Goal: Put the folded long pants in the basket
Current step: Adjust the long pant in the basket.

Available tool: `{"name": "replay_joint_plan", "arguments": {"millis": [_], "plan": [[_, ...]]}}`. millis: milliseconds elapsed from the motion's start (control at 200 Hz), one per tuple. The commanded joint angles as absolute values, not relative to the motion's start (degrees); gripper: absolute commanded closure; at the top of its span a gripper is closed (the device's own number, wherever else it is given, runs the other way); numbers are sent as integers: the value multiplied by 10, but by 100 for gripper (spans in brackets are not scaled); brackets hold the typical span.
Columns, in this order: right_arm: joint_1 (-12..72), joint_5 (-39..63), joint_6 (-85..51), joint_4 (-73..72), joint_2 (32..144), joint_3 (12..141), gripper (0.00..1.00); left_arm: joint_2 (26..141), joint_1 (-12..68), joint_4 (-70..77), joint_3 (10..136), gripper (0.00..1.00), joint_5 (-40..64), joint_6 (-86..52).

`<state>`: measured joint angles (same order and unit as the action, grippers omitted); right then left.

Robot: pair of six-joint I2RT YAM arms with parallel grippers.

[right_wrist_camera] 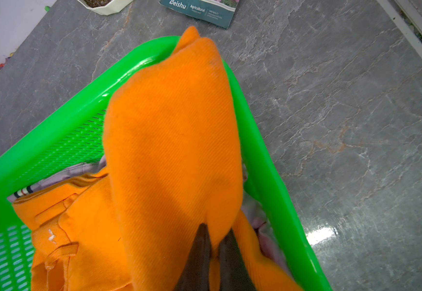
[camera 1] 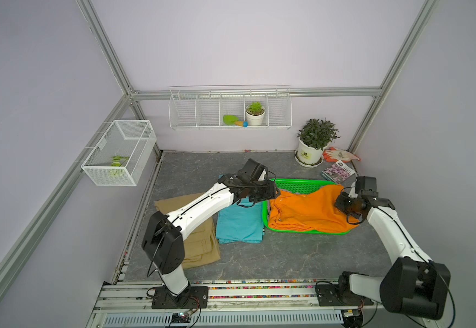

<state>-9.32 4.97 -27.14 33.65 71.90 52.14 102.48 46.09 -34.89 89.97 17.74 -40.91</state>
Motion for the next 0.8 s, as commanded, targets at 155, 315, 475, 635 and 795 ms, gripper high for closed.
{"name": "replay_joint_plan", "arguments": {"millis": [155, 315, 475, 635, 795], "plan": [[-85, 72, -264, 340, 716, 509, 100, 1192, 468, -472, 1028, 39, 134, -339], [-85, 75, -264, 337, 715, 504, 100, 1236, 468, -481, 1063, 40, 122, -335], [-85, 76, -263, 337, 718, 504, 100, 1265, 473, -515, 1099, 40, 101, -342], [-85, 80, -265, 334, 719, 505, 100, 1287, 481, -598, 1166, 39, 52, -355], [-85, 85, -267, 331, 724, 506, 100, 1308, 500, -671, 1225, 39, 7, -374]]}}
